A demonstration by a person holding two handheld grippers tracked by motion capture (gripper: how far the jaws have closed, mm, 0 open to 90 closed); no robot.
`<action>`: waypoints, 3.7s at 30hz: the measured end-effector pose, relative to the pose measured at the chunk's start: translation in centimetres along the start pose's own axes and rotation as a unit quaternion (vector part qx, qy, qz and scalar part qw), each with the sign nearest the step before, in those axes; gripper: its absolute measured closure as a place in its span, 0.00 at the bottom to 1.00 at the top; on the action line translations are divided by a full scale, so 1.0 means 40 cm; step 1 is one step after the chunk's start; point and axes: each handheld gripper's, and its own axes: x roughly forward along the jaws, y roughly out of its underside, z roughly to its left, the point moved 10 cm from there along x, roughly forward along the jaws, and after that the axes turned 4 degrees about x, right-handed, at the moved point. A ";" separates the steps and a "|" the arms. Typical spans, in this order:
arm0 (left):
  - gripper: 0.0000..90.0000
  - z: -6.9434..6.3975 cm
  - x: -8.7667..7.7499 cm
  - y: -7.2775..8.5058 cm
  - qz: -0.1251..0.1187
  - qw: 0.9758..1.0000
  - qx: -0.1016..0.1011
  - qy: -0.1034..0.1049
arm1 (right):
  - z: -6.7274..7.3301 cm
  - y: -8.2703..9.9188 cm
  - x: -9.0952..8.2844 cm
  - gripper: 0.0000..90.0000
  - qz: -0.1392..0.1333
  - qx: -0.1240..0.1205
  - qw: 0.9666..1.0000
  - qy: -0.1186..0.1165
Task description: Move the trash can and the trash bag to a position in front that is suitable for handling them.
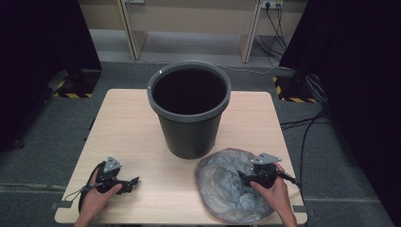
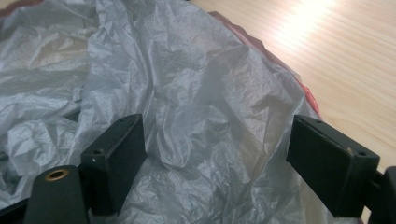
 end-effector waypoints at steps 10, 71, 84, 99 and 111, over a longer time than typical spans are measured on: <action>0.16 -0.032 -0.014 -0.012 -0.031 0.999 -0.011 0.037 | 0.129 -0.021 0.026 0.21 0.011 -0.047 0.998 -0.050; 0.16 -0.277 -0.009 -0.095 -0.059 0.991 0.013 0.118 | -0.035 0.036 0.036 0.21 -0.002 0.062 0.997 0.036; 0.23 -0.280 0.034 -0.103 -0.040 0.992 -0.005 0.120 | -0.041 0.045 0.041 0.20 -0.007 0.074 0.997 0.029; 0.88 -0.225 0.019 -0.085 -0.054 0.993 0.008 0.105 | -0.037 0.043 0.044 0.20 -0.010 0.072 0.997 0.025; 0.89 -0.082 -0.020 -0.050 -0.039 0.998 -0.002 0.058 | -0.037 0.043 0.044 0.20 -0.010 0.071 0.997 0.024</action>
